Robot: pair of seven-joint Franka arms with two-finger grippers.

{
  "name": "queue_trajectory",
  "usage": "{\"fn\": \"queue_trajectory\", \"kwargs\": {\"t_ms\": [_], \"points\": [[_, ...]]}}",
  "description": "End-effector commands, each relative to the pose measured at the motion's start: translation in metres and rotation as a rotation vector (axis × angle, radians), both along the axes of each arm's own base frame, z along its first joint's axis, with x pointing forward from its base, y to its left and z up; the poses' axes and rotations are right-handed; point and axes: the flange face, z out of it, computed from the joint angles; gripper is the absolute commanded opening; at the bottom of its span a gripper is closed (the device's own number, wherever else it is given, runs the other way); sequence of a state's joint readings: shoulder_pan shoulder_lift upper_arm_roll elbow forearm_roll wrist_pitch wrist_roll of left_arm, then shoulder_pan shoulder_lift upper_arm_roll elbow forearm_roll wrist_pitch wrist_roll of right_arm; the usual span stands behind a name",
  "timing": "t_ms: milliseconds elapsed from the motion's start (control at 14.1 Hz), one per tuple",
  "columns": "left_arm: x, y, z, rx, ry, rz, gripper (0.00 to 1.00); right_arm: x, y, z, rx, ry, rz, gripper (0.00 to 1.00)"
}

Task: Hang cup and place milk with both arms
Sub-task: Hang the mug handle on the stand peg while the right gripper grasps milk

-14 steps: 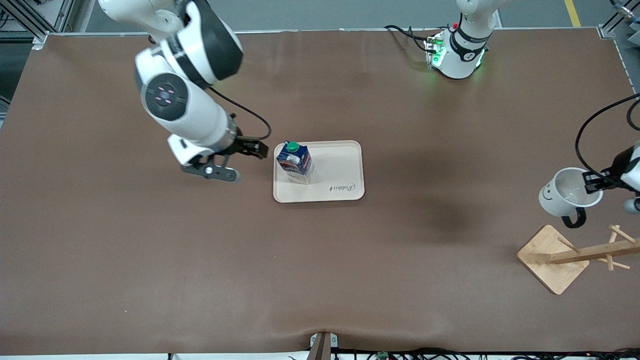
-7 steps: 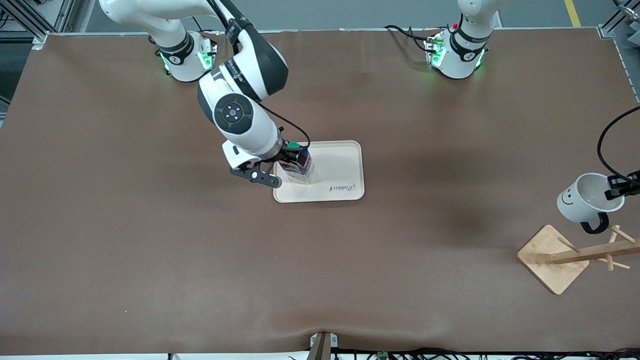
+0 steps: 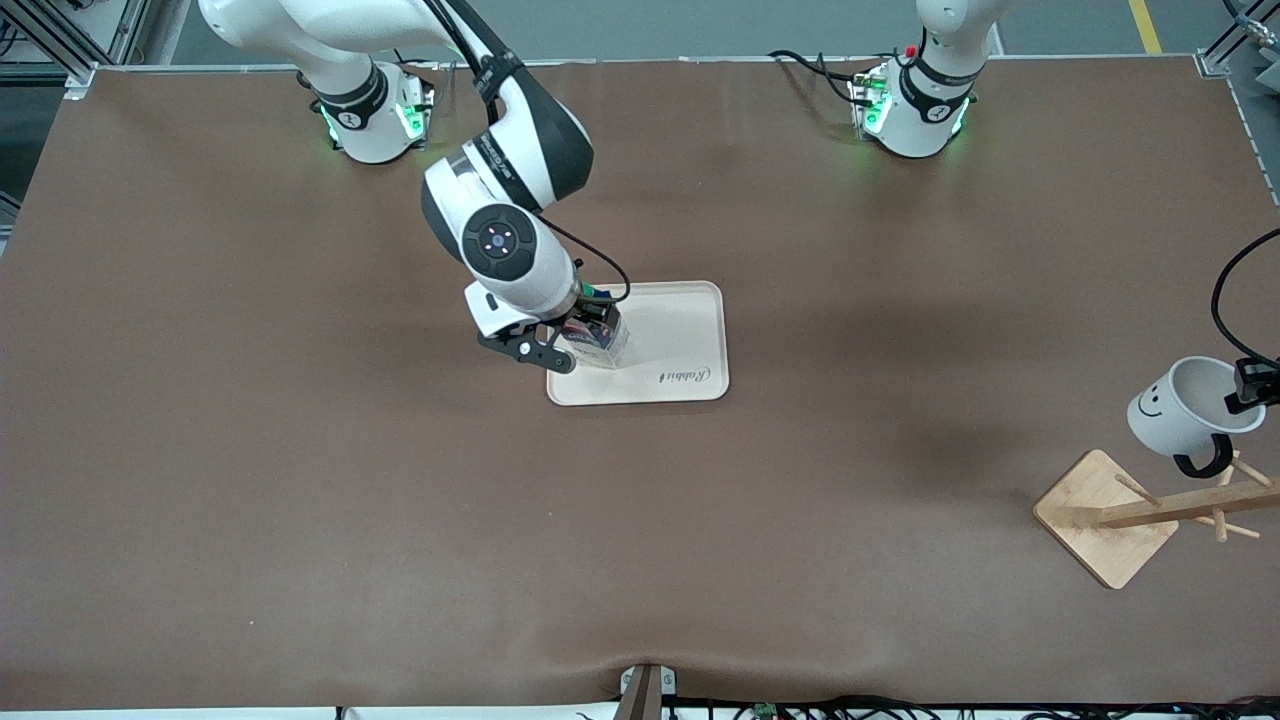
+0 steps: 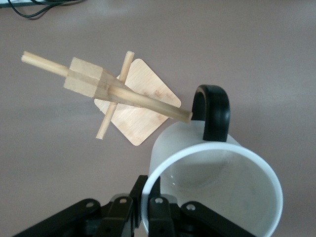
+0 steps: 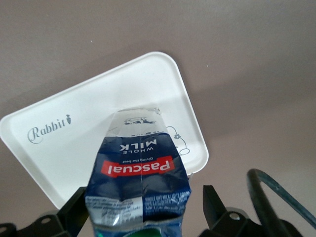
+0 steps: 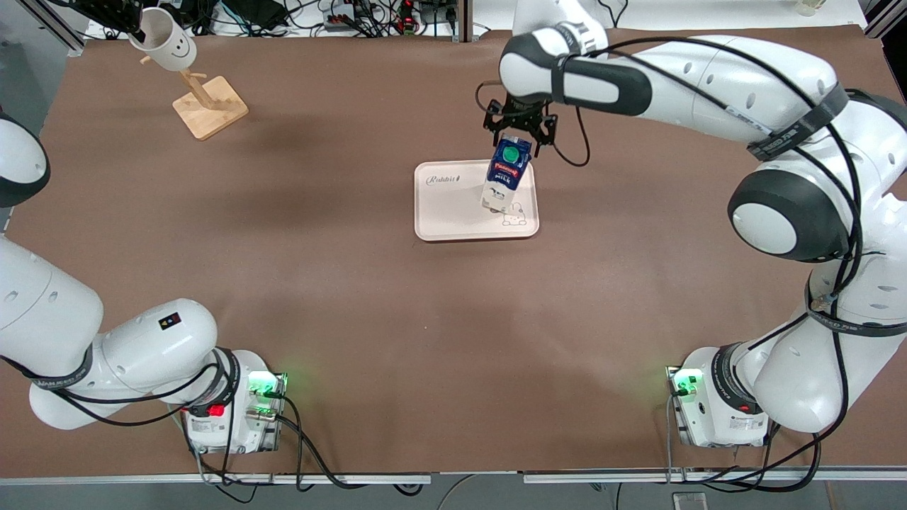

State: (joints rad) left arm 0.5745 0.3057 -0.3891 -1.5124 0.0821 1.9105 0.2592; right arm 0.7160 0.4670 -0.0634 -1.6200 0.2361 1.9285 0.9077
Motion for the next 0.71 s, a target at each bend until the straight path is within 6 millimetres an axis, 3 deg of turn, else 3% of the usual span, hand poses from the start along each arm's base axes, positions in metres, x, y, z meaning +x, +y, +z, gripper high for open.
{"fn": "queue_trajectory", "kwargs": {"t_ms": [0, 71, 142, 213, 284, 498, 569, 640], "points": [[-0.004, 0.037, -0.003, -0.047, -0.016, -0.023, 0.00, -0.005, 0.006, 0.000, 0.014, -0.012, -0.047, 1.00], [-0.005, 0.041, -0.004, -0.045, -0.017, -0.038, 0.00, -0.004, 0.006, -0.003, 0.014, -0.015, -0.050, 1.00], [-0.006, 0.048, -0.008, -0.050, -0.012, -0.033, 0.00, -0.005, 0.007, -0.003, 0.014, -0.015, -0.049, 0.64], [-0.006, 0.051, -0.010, -0.052, -0.011, -0.031, 0.00, -0.008, 0.012, -0.001, 0.016, -0.017, -0.041, 0.16], [-0.005, 0.052, -0.010, -0.051, -0.018, -0.030, 0.00, -0.006, 0.011, 0.001, 0.018, -0.017, -0.047, 0.00], [0.001, 0.053, -0.022, -0.058, -0.023, -0.029, 0.01, 0.015, 0.001, 0.033, 0.040, -0.014, -0.120, 0.00], [0.002, 0.048, -0.021, -0.061, -0.022, -0.016, 0.32, 0.025, -0.010, 0.056, 0.068, 0.032, -0.150, 0.00], [0.002, 0.047, -0.021, -0.063, -0.021, -0.003, 0.70, 0.037, -0.025, 0.078, 0.077, 0.074, -0.170, 0.00]]}}
